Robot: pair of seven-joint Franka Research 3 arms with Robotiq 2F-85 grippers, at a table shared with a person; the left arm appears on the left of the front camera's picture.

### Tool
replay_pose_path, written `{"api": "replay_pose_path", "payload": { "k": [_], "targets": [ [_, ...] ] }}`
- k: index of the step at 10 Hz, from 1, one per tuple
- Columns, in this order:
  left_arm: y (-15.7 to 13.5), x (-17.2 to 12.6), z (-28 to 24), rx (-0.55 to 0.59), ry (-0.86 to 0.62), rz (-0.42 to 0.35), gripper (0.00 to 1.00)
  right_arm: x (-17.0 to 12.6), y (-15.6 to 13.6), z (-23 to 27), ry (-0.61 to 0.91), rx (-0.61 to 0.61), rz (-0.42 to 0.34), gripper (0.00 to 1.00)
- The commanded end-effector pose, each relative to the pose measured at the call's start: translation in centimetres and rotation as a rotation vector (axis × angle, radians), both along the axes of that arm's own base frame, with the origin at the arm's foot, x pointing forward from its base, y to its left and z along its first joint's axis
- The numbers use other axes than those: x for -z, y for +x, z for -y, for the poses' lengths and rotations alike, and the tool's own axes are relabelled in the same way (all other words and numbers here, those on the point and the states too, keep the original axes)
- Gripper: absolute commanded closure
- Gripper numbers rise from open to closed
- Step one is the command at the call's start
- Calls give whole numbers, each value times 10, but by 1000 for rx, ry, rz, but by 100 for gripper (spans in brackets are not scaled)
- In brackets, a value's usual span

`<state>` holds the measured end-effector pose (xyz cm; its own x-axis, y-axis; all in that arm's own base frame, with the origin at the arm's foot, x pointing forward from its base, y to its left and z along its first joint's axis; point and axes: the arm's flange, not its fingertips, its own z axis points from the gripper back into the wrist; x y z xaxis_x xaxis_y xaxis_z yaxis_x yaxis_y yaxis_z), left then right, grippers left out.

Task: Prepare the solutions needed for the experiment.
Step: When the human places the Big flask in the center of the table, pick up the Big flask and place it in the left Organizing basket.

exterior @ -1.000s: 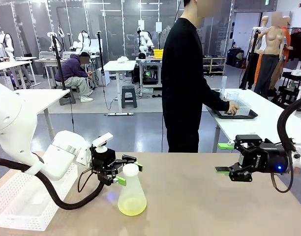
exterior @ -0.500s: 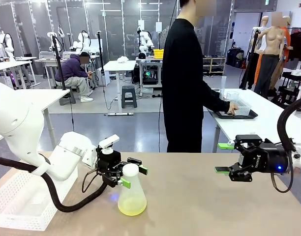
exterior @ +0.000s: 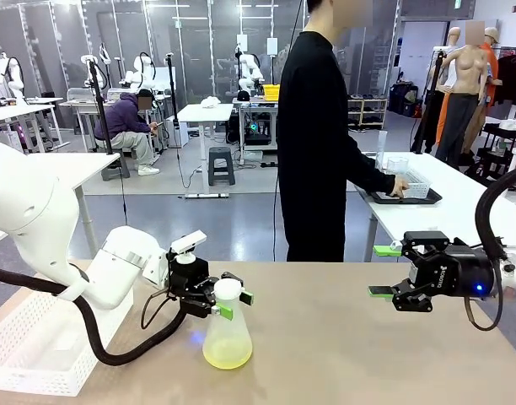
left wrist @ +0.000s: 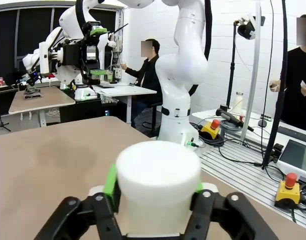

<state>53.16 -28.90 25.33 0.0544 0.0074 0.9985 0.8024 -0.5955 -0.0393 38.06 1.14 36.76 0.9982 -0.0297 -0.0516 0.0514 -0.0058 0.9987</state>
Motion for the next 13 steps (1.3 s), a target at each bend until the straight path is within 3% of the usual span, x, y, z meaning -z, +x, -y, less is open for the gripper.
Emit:
{"api": "replay_pose_path", "payload": {
  "k": [1,5,8,11,13],
  "targets": [
    [7,1,3,37,10,-22,60,0,-1,-1,6,9,-1,18],
    [6,0,2,33,12,-21,100,0,-1,-1,6,9,-1,18],
    [7,-9,3,28,46,-4,100,0,-1,-1,6,9,-1,18],
    [9,-65,1,2,136,39,100,0,-1,-1,6,9,-1,18],
    [-2,-107,2,41,108,34,100,0,-1,-1,6,9,-1,18]
  ]
}}
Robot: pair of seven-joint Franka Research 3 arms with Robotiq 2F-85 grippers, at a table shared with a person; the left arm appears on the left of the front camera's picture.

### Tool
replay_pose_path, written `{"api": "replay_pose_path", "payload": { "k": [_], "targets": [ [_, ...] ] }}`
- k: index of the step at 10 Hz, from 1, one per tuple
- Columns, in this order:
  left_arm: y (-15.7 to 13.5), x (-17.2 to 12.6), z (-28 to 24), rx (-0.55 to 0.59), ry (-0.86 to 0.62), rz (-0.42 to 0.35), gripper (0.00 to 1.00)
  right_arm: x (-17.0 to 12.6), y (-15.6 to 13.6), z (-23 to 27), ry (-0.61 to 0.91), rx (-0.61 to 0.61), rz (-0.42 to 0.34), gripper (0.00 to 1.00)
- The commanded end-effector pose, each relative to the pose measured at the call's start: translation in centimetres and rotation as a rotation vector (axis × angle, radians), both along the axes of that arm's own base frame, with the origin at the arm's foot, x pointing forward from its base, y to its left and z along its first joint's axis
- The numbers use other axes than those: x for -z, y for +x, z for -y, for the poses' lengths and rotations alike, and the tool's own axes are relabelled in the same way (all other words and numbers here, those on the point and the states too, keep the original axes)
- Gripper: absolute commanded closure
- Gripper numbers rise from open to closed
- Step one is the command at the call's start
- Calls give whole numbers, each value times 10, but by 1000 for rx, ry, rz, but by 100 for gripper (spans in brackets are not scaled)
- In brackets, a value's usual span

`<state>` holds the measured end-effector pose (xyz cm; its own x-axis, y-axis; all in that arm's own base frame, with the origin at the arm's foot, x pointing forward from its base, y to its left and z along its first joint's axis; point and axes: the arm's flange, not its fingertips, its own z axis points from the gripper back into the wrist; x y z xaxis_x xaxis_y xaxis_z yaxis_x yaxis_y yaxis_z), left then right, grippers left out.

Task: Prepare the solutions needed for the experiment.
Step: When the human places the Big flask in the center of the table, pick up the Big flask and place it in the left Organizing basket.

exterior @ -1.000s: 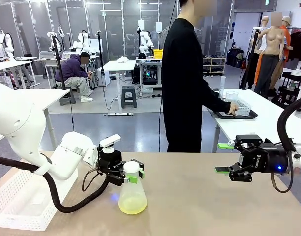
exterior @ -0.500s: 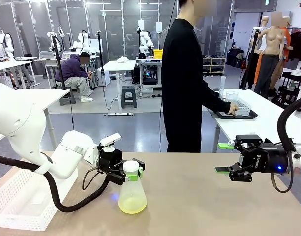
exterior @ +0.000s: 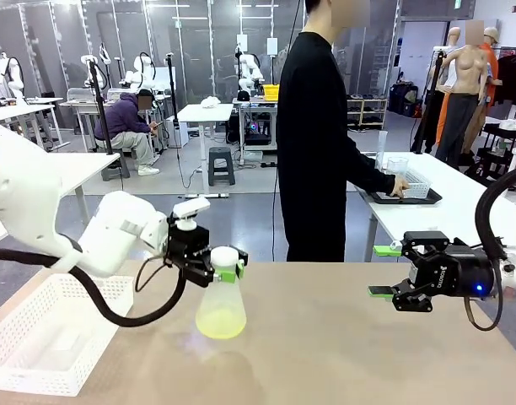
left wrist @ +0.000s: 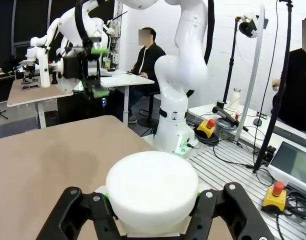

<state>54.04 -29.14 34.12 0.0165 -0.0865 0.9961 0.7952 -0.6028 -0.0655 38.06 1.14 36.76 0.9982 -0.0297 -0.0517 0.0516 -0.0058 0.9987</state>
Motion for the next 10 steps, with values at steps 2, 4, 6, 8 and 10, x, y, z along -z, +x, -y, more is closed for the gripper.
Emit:
{"api": "replay_pose_path", "payload": {
  "k": [2,4,6,8,10],
  "targets": [
    [-18,-59,-18,45,35,7,100,0,-1,-1,6,9,-1,18],
    [-21,-89,-56,-2,83,37,100,0,-1,-1,6,9,-1,18],
    [-29,-107,-106,-48,75,43,100,0,-1,-1,6,9,-1,18],
    [-29,-120,-165,-157,71,72,100,0,-1,-1,6,9,-1,18],
    [-42,-128,-239,-297,79,139,100,0,-1,-1,6,9,-1,18]
  ]
}}
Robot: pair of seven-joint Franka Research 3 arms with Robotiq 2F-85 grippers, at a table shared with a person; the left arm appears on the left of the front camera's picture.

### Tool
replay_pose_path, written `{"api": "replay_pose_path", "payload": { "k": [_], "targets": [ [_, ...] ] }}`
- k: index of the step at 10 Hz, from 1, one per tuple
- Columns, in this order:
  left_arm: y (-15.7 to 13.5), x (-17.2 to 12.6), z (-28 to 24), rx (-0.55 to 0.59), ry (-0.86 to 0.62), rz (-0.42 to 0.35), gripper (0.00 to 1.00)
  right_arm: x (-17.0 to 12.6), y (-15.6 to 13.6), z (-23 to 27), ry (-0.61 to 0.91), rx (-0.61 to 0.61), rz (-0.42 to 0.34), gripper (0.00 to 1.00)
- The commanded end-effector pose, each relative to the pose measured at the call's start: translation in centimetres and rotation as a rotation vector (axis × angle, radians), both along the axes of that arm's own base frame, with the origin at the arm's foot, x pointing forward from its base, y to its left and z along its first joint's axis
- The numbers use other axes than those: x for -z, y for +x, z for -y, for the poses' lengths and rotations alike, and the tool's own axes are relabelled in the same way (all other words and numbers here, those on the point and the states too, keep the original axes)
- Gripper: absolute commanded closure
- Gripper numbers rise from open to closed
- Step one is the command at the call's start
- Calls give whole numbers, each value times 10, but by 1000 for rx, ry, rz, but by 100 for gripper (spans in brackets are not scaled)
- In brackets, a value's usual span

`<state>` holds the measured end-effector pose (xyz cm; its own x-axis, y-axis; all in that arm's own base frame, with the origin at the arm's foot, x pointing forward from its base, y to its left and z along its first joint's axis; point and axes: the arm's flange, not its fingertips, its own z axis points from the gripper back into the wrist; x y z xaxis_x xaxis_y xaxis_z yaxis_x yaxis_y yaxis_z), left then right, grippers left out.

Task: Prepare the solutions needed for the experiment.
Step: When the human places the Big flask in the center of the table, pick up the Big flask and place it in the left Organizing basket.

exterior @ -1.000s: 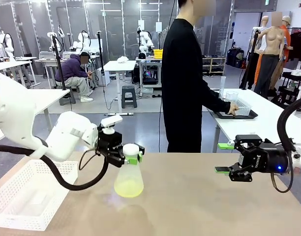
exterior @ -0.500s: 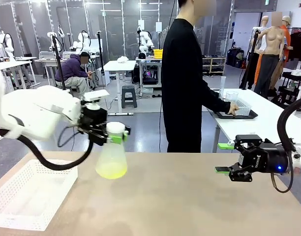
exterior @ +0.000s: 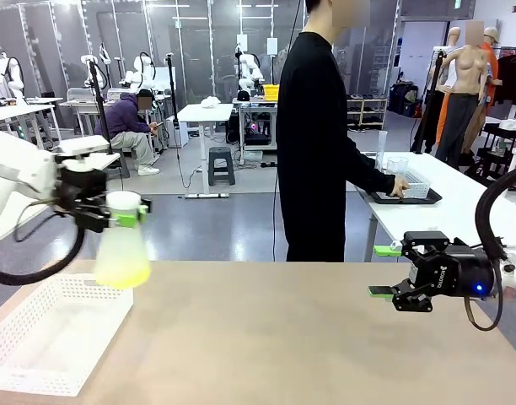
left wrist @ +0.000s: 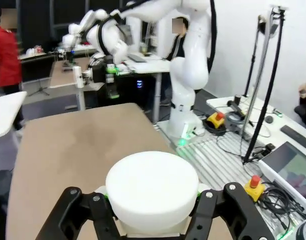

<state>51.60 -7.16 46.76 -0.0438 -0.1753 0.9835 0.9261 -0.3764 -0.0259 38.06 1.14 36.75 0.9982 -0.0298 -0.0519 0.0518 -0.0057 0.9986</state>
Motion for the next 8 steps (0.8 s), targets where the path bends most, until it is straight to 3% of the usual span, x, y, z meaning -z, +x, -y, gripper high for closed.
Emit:
{"api": "replay_pose_path", "payload": {
  "k": [1,4,8],
  "targets": [
    [-26,-4,-53,-93,-48,55,100,-1,-1,-1,6,9,-1,18],
    [-52,14,-136,-224,-181,37,100,-1,-1,-1,6,9,-1,18],
    [-63,55,-183,-320,-247,13,100,-1,-1,-1,6,9,-1,18]
  ]
}}
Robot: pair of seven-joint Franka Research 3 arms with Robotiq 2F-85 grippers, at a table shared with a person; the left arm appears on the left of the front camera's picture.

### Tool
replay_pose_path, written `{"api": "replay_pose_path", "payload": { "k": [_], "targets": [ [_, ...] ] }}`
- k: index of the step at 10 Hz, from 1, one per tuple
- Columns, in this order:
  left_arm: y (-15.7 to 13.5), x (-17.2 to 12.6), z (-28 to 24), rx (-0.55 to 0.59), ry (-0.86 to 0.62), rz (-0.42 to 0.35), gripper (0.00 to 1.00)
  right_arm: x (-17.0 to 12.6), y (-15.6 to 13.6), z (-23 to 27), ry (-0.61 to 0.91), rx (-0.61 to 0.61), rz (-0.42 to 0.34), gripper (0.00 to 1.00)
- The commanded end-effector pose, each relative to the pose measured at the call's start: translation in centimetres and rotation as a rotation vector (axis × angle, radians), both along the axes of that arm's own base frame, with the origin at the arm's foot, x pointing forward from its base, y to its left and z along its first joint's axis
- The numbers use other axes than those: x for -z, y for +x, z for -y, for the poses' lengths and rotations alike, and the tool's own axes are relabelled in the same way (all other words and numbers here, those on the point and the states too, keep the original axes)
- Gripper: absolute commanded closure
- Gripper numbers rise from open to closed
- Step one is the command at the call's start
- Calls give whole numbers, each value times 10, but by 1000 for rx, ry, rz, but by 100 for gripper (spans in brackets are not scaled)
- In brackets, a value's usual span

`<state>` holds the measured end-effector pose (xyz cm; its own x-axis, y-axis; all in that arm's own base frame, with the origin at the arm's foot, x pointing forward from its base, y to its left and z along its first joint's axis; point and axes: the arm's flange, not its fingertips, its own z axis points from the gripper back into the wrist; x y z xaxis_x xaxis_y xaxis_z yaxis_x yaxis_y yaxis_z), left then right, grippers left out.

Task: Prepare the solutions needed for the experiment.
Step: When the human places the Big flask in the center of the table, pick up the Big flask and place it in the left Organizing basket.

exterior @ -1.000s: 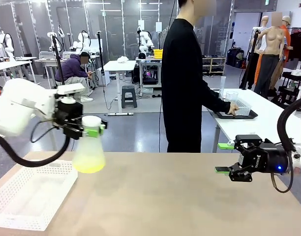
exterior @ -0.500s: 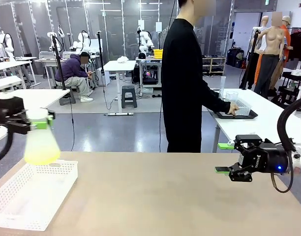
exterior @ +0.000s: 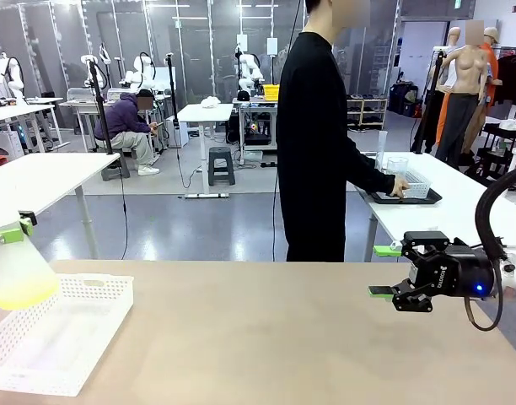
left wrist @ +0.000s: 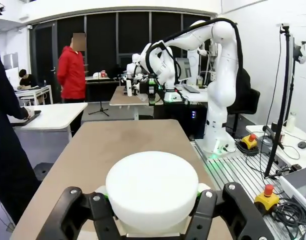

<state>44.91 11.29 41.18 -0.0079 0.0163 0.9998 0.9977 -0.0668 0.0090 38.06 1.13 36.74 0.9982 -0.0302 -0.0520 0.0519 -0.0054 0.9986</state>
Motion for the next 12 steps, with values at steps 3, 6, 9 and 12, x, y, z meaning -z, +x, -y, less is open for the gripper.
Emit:
{"api": "replay_pose_path", "payload": {
  "k": [3,6,9,12],
  "targets": [
    [10,41,-2,-5,-59,25,100,-1,-1,-1,7,8,-1,18],
    [20,83,6,-22,-3,46,100,-1,-1,-1,7,8,-1,18],
    [36,117,7,-11,7,9,100,-1,-1,-1,7,8,-1,18],
    [50,134,19,12,13,9,100,-1,-1,-1,7,8,-1,18]
  ]
}}
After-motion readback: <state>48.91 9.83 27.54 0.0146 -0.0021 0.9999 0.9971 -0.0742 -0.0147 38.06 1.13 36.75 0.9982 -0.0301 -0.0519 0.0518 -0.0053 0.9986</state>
